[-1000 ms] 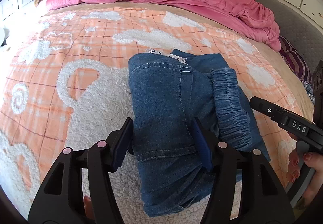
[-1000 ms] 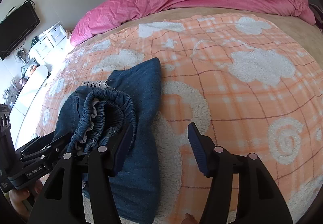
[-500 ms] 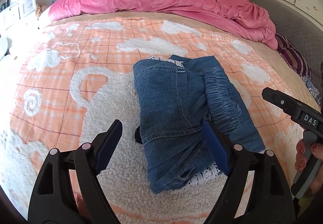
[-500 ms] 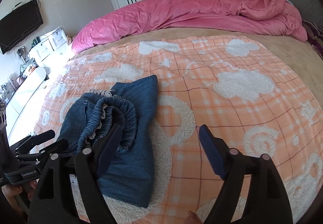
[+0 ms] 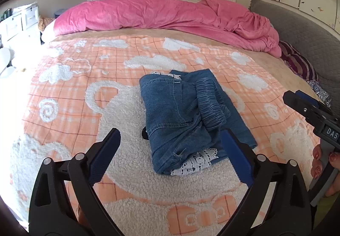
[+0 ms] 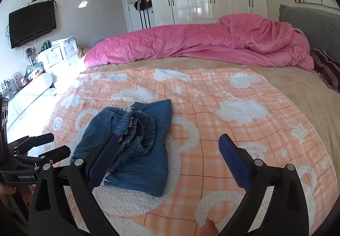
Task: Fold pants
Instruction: 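Release the folded pants and pull both grippers back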
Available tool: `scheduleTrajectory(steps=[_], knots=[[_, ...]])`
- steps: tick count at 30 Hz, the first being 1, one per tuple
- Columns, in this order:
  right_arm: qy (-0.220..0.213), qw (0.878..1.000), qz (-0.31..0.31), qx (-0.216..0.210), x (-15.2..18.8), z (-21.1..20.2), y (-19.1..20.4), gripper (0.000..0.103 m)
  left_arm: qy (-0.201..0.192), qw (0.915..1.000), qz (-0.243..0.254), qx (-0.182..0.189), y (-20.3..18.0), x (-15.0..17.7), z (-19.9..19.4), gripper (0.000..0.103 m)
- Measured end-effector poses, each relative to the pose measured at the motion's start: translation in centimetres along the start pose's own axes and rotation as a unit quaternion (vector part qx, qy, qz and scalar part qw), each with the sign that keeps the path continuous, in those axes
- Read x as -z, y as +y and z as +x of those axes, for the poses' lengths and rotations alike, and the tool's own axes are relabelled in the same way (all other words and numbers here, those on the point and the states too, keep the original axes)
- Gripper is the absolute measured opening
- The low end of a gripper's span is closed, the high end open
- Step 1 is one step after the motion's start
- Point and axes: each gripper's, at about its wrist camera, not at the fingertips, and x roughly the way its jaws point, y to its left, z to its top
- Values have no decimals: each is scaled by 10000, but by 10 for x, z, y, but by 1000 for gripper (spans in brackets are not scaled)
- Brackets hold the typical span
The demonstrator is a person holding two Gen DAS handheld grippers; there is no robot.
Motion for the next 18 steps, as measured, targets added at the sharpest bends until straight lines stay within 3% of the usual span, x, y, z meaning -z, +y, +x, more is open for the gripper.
scheduleTrajectory(steps=[7, 18], knots=[[-259, 9996, 52, -113, 10, -28, 9, 98, -278, 9995, -119, 100, -1, 16, -32, 94], [-492, 9986, -181, 51, 29, -56, 22, 98, -528, 9983, 42, -228, -6, 42, -64, 94]])
